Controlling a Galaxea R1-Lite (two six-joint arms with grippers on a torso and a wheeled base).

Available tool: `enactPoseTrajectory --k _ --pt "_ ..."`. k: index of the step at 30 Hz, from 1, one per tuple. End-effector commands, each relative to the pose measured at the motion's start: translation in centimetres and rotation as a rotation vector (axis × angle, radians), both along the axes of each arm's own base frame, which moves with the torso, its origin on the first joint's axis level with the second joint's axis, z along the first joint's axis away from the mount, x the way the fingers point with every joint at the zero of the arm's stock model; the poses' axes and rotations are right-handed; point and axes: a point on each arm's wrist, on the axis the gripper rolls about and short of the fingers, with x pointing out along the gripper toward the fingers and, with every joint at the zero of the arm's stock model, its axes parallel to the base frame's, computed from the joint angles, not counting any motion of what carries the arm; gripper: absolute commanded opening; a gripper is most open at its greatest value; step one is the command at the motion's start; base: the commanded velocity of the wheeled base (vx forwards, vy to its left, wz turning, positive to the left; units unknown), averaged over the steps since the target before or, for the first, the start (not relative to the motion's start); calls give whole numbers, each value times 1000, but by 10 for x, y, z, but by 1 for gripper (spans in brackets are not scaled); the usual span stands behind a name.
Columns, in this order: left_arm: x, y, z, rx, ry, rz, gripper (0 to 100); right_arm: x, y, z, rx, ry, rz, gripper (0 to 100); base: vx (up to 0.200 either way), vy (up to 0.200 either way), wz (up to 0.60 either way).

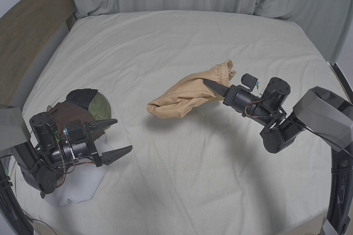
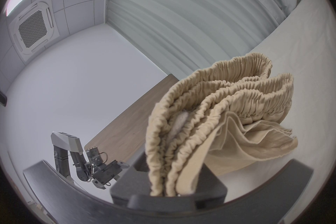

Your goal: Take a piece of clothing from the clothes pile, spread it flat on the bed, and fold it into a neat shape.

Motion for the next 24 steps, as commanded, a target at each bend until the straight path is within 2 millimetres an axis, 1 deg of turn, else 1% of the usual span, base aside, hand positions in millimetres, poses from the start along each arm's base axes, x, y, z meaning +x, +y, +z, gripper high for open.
enactPoseTrajectory --k 1,4,8,9,10,16,17,18,21,24 --pt "-1 1 -1 1 5 5 100 22 1 -15 -6 17 -15 0 0 0 0" --pt "0 1 -1 1 3 5 100 30 3 -14 -5 14 -15 0 0 0 0" --pt "0 1 -1 1 6 5 100 42 6 -2 -2 6 -20 0 0 0 0" --pt "0 1 -1 1 6 5 100 42 6 -2 -2 6 -20 0 0 0 0" --pt "0 1 -1 1 6 5 100 49 5 6 0 0 -26 0 0 0 0" --pt "-1 3 -2 1 8 9 100 69 8 14 4 -9 -35 0 0 0 0" --pt "-1 3 -2 1 8 9 100 70 8 15 5 -12 -35 0 0 0 0" --pt "0 3 -2 1 9 9 100 76 7 16 6 -13 -41 0 0 0 0" --pt "0 4 -3 1 12 11 100 83 7 11 5 -13 -48 0 0 0 0" --pt "0 3 -4 1 15 9 100 93 4 -11 -6 3 -61 0 0 0 0"
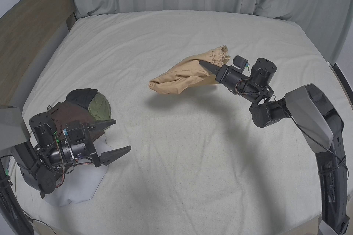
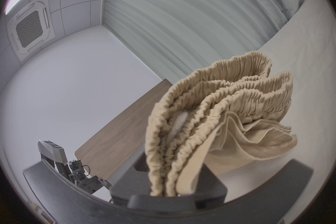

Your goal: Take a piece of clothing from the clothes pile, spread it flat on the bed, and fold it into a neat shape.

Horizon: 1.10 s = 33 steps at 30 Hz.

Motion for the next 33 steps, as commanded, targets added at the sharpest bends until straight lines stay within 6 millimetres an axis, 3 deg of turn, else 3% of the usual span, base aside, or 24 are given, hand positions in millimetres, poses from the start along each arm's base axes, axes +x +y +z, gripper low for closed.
enactPoseTrajectory --k 1,3,6,8,23,33 --pt "1 0 -2 1 7 1 100 17 -3 -32 -14 30 -18 0 0 0 0" --pt "0 -1 -2 1 7 -2 100 21 -4 -58 -39 68 -27 0 0 0 0" --pt "0 -1 -2 1 9 -4 100 22 -4 -69 -58 79 -31 0 0 0 0" --pt "0 -1 -2 1 9 -2 100 20 -5 -87 -92 104 -35 0 0 0 0" --pt "-1 0 -1 1 3 -1 100 -1 -21 -131 -190 180 -60 0 0 0 0" --pt "-1 0 0 1 1 -1 100 -7 -27 -149 -217 206 -71 0 0 0 0"
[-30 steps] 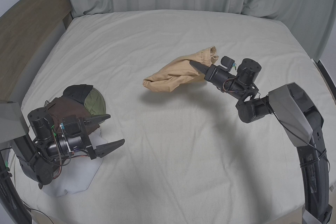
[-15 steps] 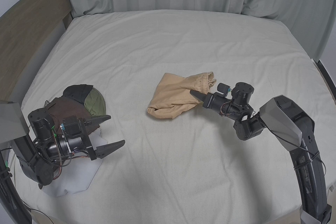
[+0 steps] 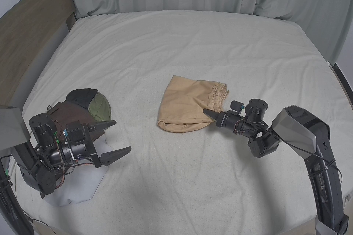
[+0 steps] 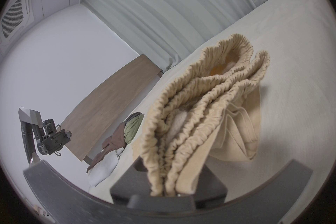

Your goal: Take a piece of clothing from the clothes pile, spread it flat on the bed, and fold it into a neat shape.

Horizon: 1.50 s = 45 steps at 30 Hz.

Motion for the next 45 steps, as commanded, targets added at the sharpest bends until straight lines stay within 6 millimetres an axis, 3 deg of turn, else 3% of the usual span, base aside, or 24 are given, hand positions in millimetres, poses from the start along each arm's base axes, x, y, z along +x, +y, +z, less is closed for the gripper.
enactPoseTrajectory --k 1,10,11,19,25,30,31,40,45 --pt "0 0 0 0 -3 0 100 -1 -4 -10 -13 19 -7 0 0 0 0" --pt "1 0 1 0 -5 0 100 -1 -5 -16 -26 1 -9 0 0 0 0" --pt "1 0 1 0 -5 0 100 -2 -5 -16 -26 4 -9 100 0 0 0" --pt "0 1 2 -1 -8 2 100 -11 -11 -21 -42 12 -17 100 0 0 0" --pt "1 0 3 -1 -12 2 100 -37 -36 -8 -61 14 -53 100 0 0 0" --pt "1 1 2 -1 -11 2 100 -47 -49 4 -55 -11 -76 100 0 0 0" --pt "1 0 2 -1 -11 2 100 -54 -55 17 -52 -25 -86 100 0 0 0" --pt "1 1 3 -1 -15 4 100 -68 -48 56 -38 -77 -66 100 0 0 0" --pt "2 1 3 -1 -18 4 100 -72 -30 60 -32 -90 -23 100 0 0 0"
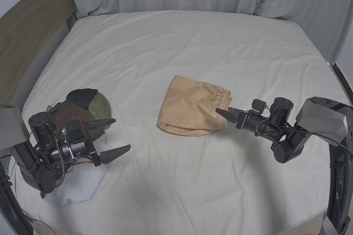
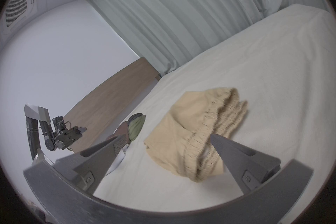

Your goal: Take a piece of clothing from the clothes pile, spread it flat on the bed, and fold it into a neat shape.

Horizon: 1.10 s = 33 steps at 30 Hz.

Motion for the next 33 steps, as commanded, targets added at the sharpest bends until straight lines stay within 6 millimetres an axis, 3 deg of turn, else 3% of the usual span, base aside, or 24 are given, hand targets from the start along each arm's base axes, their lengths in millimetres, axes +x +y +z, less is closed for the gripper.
enactPoseTrajectory --k 1,4,9,20,33 --pt "1 0 1 0 -5 0 100 -6 16 11 8 -27 39 100 0 0 0" --pt "1 0 1 0 -5 0 100 -7 27 8 8 -23 65 100 0 0 0" --pt "1 0 0 0 -3 0 100 10 36 -14 9 -22 70 100 0 0 0" --pt "1 0 -2 1 4 -1 100 34 29 -63 -8 35 16 100 0 0 0" --pt "-2 -1 -2 1 12 -4 100 31 29 -61 -3 14 12 100 0 0 0"
